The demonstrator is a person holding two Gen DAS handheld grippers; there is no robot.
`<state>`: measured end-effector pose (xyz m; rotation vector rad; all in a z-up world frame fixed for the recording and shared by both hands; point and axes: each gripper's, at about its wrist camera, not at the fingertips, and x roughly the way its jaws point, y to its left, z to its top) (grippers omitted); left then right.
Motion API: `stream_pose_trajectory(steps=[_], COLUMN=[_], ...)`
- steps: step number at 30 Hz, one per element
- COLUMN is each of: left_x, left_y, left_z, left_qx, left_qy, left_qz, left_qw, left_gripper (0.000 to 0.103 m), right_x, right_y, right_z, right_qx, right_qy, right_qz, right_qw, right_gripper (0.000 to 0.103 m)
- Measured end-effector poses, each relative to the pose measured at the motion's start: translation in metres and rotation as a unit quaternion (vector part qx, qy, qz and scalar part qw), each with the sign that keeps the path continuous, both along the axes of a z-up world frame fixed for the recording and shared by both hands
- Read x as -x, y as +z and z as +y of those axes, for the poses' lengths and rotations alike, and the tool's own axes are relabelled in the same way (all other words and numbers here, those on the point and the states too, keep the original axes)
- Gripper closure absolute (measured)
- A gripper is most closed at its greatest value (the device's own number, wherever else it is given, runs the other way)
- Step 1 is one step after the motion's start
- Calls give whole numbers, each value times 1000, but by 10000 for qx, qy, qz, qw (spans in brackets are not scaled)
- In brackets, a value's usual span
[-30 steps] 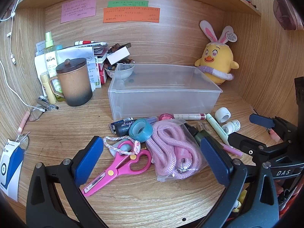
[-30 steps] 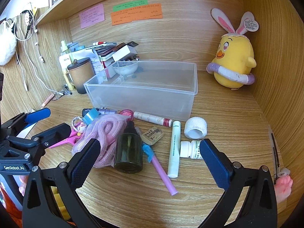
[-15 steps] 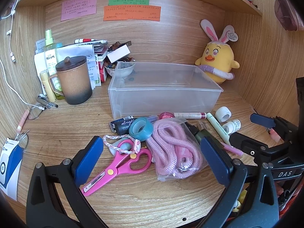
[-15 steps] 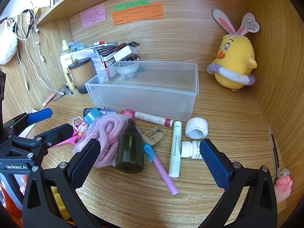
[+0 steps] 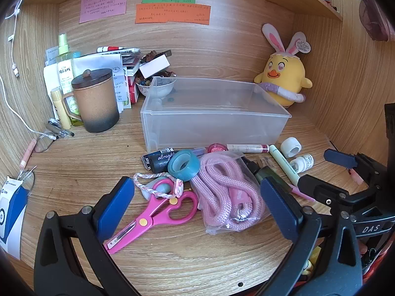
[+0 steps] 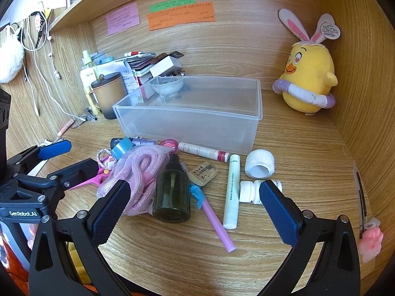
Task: Organize objects
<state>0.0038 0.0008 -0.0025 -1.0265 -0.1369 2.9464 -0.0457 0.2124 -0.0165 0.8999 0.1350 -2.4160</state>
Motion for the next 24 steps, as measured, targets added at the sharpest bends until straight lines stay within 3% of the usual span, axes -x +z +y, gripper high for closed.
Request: stream_pose_trajectory(steps=[9, 16, 21, 24], left_x=[-1, 7, 16, 24], left_y=[2, -2, -9, -11], left_z=[-4, -24, -50, -58], left_qx=[-34, -3, -106, -338], left_qy=[-14, 265, 588, 524], left_qz=[101, -53, -251, -391], left_qw=[9999, 9996, 9979, 9973], left_gripper=[0, 17, 21, 21], right_x=[6, 15, 30, 40], right_y=[1, -5, -13, -17], right_z=[10, 19, 31, 39], right_qx=[328, 206, 11, -68], right_qy=[-129, -337, -558, -672], right_qz=[-34, -5, -46, -102], right_qw=[9994, 9992, 9984, 9977], right_gripper=[0, 1, 6, 9])
